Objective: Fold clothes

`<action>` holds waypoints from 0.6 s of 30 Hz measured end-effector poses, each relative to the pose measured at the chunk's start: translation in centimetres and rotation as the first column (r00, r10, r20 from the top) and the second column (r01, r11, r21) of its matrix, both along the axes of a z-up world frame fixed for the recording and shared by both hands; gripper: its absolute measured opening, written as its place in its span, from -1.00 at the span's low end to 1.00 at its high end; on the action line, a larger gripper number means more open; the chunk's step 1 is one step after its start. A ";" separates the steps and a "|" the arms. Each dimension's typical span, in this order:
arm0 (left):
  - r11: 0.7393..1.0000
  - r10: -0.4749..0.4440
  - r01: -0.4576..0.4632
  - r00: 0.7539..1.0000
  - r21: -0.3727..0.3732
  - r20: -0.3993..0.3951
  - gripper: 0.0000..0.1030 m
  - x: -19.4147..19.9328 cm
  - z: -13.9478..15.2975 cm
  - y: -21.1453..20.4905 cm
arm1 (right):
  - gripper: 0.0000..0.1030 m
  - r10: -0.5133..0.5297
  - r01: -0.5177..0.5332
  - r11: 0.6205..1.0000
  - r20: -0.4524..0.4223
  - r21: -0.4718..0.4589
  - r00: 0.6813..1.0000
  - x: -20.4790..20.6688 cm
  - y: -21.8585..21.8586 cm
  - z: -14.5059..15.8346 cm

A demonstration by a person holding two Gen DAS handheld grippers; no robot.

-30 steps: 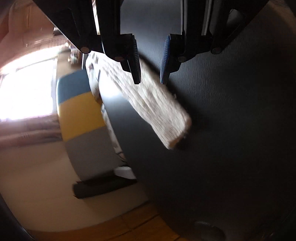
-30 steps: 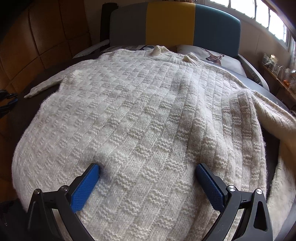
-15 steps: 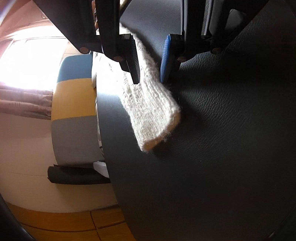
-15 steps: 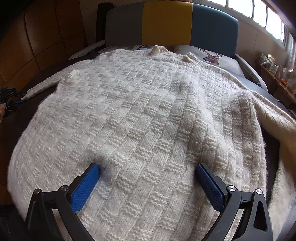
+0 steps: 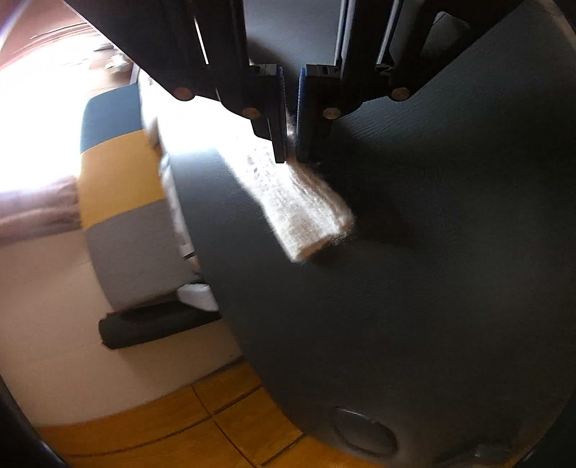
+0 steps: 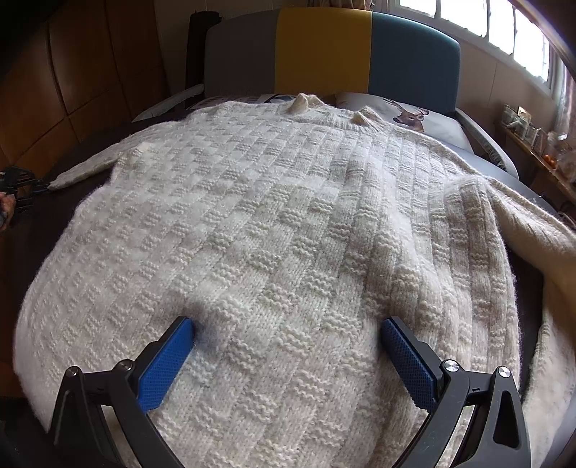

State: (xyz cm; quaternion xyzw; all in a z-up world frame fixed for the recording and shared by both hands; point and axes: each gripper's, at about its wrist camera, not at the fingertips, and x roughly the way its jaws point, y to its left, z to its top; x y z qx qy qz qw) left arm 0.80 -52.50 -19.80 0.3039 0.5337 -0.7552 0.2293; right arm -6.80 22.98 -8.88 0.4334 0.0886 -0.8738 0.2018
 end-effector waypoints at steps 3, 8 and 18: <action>1.000 -0.019 0.019 1.000 0.001 0.017 -0.91 -0.1 -0.9 -0.2 | 1.00 0.002 -0.002 1.000 0.000 -0.005 1.000 -0.2 0.3 -0.1; 0.999 0.000 -0.002 0.999 0.043 0.038 -0.94 -0.9 0.4 -0.7 | 1.00 0.004 -0.004 1.000 -0.001 -0.010 1.000 -0.5 0.8 -0.1; 0.914 -0.375 0.356 0.924 -0.195 -0.072 -0.87 -4.3 8.3 14.8 | 1.00 0.004 -0.004 1.000 -0.004 -0.018 1.000 -0.7 0.7 -0.2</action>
